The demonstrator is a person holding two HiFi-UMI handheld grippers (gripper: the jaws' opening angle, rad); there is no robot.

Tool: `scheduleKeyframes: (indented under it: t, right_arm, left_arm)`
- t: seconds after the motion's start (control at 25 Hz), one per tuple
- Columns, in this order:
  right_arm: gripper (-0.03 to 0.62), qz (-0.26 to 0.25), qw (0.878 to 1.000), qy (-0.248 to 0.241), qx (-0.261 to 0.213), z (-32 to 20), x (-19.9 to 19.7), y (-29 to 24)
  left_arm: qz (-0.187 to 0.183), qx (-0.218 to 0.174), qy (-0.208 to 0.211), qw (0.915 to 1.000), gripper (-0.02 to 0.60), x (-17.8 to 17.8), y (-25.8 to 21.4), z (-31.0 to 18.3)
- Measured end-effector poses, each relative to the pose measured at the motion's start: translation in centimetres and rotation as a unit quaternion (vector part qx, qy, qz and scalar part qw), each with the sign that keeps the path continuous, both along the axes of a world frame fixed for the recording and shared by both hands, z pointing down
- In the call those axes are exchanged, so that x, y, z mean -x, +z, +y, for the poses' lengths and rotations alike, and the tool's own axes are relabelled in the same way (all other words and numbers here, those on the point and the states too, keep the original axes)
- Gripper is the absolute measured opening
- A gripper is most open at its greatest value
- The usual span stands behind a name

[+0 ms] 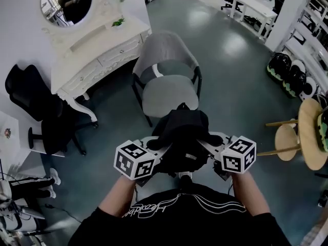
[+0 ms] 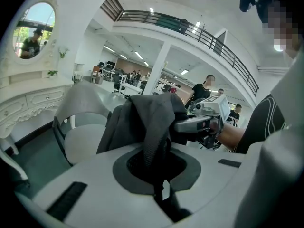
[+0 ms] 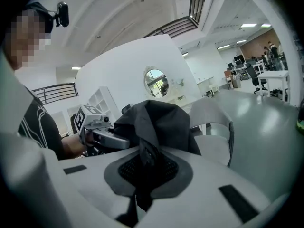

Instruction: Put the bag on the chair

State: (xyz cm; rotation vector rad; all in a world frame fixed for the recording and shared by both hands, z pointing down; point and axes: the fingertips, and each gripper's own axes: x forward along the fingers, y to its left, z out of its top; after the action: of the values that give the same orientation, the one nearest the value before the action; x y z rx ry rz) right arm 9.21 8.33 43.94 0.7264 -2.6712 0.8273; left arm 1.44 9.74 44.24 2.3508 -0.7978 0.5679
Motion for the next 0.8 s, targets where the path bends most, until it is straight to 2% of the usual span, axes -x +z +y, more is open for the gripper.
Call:
scheduleKeyframes:
  t: [0.32,0.6,0.8]
  right_arm:
    - [0.009,-0.01,1.0,-0.02,-0.009,-9.0,-2.5,-0.3]
    - [0.009,-0.004,1.0,-0.008,-0.024,-13.9,-3.0,-1.2]
    - [0.009,0.023,0.999,-0.007,-0.031,-17.3,-2.3,-0.8]
  left_arm:
    - [-0.013,-0.001,-0.026,0.9996,0.032,-2.5,-0.4,-8.5]
    - [-0.036,-0.017,-0.016,0.9991,0.032,-2.9,-1.3,-13.4]
    - [-0.029,-0.019,-0.014,0.9993,0.032,-2.3,-0.6,-16.9]
